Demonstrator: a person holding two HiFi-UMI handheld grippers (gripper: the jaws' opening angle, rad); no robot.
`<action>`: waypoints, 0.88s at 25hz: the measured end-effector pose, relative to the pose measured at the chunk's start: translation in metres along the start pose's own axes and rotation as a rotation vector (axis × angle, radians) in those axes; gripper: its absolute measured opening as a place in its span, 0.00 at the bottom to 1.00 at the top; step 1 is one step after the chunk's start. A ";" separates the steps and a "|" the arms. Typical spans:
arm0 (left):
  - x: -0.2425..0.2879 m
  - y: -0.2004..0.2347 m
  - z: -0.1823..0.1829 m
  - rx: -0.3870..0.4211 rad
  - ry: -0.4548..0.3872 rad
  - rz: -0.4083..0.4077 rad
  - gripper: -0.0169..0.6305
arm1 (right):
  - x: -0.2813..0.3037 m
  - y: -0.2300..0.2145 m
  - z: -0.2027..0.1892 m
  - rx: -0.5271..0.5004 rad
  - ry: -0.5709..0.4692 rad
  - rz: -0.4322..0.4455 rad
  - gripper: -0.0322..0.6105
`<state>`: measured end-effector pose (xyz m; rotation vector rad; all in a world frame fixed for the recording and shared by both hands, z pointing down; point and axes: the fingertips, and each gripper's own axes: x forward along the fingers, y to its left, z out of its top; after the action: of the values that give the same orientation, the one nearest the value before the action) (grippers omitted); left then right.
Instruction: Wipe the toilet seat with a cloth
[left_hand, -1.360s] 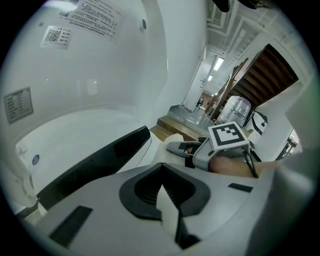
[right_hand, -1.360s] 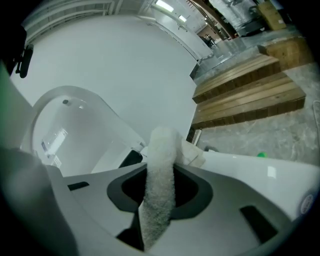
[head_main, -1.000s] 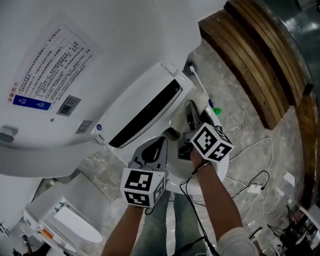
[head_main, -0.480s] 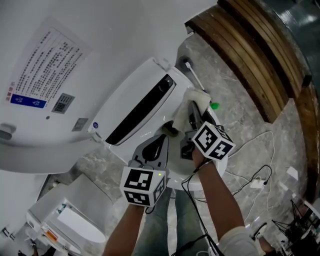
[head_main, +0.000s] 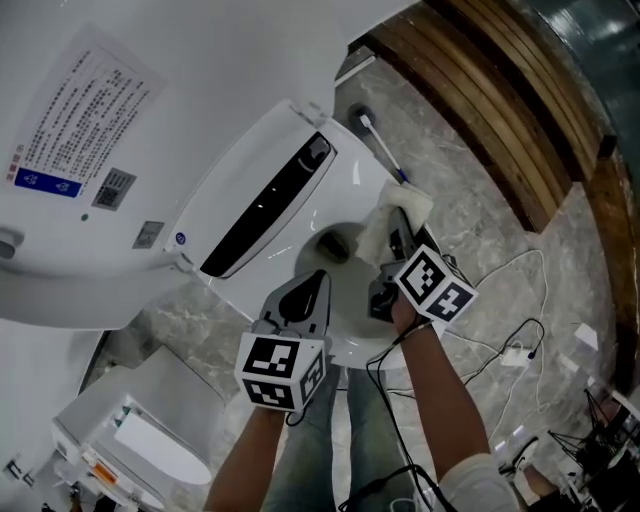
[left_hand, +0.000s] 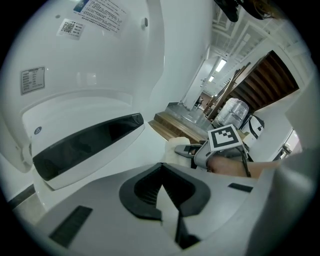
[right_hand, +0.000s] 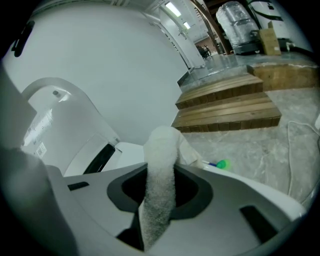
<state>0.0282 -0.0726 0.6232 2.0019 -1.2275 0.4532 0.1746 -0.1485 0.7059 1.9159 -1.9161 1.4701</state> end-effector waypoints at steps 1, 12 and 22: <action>0.000 -0.002 -0.001 0.002 0.000 -0.002 0.04 | -0.004 -0.004 0.000 0.001 -0.003 -0.010 0.21; -0.005 -0.028 -0.025 0.021 0.016 -0.029 0.04 | -0.051 -0.056 -0.011 0.030 -0.008 -0.088 0.21; -0.010 -0.053 -0.048 0.026 0.032 -0.044 0.04 | -0.093 -0.097 -0.022 0.056 -0.012 -0.131 0.21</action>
<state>0.0729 -0.0161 0.6281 2.0321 -1.1620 0.4803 0.2609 -0.0437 0.7129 2.0351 -1.7338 1.4935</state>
